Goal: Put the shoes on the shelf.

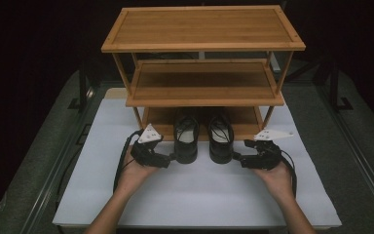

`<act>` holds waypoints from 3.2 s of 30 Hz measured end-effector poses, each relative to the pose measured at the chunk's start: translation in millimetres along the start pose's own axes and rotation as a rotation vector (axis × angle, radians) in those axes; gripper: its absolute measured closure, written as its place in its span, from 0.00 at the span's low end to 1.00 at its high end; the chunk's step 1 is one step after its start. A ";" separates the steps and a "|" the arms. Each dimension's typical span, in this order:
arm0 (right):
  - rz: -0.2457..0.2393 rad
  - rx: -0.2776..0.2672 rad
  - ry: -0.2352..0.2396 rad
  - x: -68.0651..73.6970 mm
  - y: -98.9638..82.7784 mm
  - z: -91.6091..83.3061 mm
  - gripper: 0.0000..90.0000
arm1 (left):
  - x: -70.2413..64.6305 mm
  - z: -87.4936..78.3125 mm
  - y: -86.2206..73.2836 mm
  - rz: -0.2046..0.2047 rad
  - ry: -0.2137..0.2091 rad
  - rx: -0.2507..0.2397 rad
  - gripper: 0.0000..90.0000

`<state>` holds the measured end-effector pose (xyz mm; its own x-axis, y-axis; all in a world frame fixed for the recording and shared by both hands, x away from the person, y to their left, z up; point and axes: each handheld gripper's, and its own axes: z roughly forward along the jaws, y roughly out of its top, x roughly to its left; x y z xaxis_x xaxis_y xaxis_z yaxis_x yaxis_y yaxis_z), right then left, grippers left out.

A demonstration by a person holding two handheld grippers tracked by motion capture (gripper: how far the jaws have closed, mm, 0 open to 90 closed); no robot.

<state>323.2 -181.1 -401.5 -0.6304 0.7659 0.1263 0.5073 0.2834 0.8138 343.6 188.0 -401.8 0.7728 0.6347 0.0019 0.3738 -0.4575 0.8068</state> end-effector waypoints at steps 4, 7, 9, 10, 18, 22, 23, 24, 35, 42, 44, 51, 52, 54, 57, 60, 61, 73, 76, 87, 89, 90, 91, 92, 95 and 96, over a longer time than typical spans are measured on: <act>-0.001 0.059 0.020 3.6 -14.8 15.3 0.24 | -2.7 14.3 -13.6 0.002 -0.016 0.046 0.15; -0.019 0.106 0.029 5.1 -18.5 35.3 0.23 | -5.9 32.1 -17.6 0.019 -0.030 0.097 0.12; -0.023 0.122 0.021 4.8 -19.2 42.1 0.22 | -5.9 39.4 -18.4 0.025 -0.027 0.110 0.12; -0.023 0.122 0.021 4.8 -19.2 42.1 0.22 | -5.9 39.4 -18.4 0.025 -0.027 0.110 0.12; -0.045 0.129 0.002 6.5 -19.2 59.2 0.20 | -7.9 59.0 -17.5 0.043 -0.005 0.133 0.13; -0.043 0.135 -0.007 9.2 -17.6 63.9 0.19 | -7.2 60.7 -17.0 0.037 -0.009 0.135 0.12; -0.040 0.138 -0.017 10.7 -16.7 65.3 0.18 | -7.7 60.8 -16.8 0.036 -0.007 0.135 0.12; -0.040 0.138 -0.017 10.7 -16.7 65.3 0.18 | -7.7 60.8 -16.8 0.036 -0.007 0.135 0.12; -0.023 0.132 -0.023 18.4 -15.5 66.4 0.20 | -17.2 62.6 -12.7 0.031 0.011 0.142 0.13; -0.049 0.126 -0.022 30.2 -16.5 68.2 0.25 | -26.4 64.4 -11.7 0.045 0.031 0.145 0.15; -0.048 0.118 -0.033 32.0 -17.2 68.3 0.25 | -26.7 64.5 -11.6 0.038 0.032 0.142 0.16; -0.038 0.107 -0.037 33.0 -13.3 65.3 0.26 | -27.8 60.7 -5.3 0.017 0.040 0.129 0.16; -0.038 0.107 -0.037 33.0 -13.3 65.3 0.26 | -27.8 60.7 -5.3 0.017 0.040 0.129 0.16; -0.018 0.086 -0.023 31.2 -8.9 62.0 0.26 | -24.1 55.1 1.0 -0.012 0.024 0.093 0.16; -0.001 0.073 -0.007 28.3 -2.4 58.2 0.26 | -20.9 52.6 6.3 -0.014 0.012 0.099 0.16; -0.002 0.080 -0.005 26.8 0.9 57.9 0.26 | -19.5 53.2 8.6 -0.025 0.010 0.094 0.16; -0.001 0.073 -0.005 25.0 4.0 57.4 0.26 | -18.0 52.9 10.3 -0.046 0.006 0.074 0.16; 0.007 0.061 -0.011 7.6 26.3 71.8 0.26 | 9.8 66.3 25.6 -0.065 -0.009 0.086 0.16; 0.001 0.064 -0.019 5.8 29.4 76.0 0.26 | 15.5 70.7 24.4 -0.067 -0.015 0.075 0.16; -0.007 0.049 -0.042 -9.9 36.6 93.7 0.26 | 30.7 88.7 30.8 -0.063 0.019 0.067 0.16; -0.013 0.050 -0.043 -13.7 38.5 97.6 0.26 | 33.5 92.6 31.3 -0.069 0.023 0.066 0.16; -0.013 0.050 -0.043 -13.7 38.5 97.6 0.26 | 33.5 92.6 31.3 -0.069 0.023 0.066 0.16; -0.013 0.050 -0.046 -14.7 39.1 98.8 0.26 | 34.2 95.3 31.7 -0.082 0.025 0.071 0.16; -0.029 0.048 -0.049 -17.3 40.1 101.8 0.26 | 36.3 96.8 32.4 -0.068 0.026 0.080 0.16; -0.034 0.056 -0.060 -19.1 40.5 107.7 0.26 | 40.5 102.1 31.9 -0.061 0.031 0.096 0.15; -0.036 0.058 -0.063 -19.5 40.0 109.9 0.26 | 41.1 103.0 31.4 -0.063 0.043 0.097 0.15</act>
<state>420.4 -121.3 -433.8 -0.6119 0.7886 0.0600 0.5189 0.3431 0.7830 440.0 135.6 -437.3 0.7244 0.6891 -0.0202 0.4702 -0.4724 0.7455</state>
